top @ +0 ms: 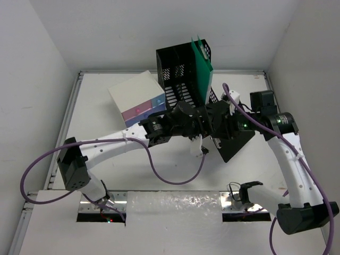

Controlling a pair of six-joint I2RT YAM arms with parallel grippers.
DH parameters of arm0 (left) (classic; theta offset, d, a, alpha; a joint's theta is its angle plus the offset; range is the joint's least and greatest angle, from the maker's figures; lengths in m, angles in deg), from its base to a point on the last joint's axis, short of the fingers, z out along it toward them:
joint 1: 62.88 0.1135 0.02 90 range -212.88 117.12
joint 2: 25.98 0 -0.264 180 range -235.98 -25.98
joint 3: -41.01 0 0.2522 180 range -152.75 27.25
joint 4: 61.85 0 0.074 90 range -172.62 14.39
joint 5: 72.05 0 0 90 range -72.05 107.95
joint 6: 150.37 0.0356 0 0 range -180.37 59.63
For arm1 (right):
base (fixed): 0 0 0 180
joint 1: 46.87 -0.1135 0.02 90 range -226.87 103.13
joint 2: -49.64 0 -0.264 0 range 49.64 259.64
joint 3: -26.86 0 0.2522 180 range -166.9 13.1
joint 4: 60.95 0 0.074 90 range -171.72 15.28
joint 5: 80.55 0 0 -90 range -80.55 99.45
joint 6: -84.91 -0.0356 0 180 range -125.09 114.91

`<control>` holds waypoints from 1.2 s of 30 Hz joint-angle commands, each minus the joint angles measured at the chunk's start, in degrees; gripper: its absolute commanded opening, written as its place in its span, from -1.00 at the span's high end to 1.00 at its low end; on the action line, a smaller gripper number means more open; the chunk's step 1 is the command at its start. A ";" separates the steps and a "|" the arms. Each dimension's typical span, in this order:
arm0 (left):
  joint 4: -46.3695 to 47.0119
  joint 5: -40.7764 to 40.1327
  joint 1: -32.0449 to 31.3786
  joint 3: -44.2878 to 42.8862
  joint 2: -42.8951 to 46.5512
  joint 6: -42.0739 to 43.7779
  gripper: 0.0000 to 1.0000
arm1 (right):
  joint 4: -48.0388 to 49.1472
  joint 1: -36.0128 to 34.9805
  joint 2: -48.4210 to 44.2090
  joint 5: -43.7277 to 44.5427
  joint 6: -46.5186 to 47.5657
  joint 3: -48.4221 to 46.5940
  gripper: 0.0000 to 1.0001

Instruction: Organize the desk

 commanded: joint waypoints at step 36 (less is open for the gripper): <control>-49.36 15.75 7.32 -20.91 13.18 -59.93 1.00 | 8.89 -0.52 -14.85 -11.28 11.81 -14.39 -0.74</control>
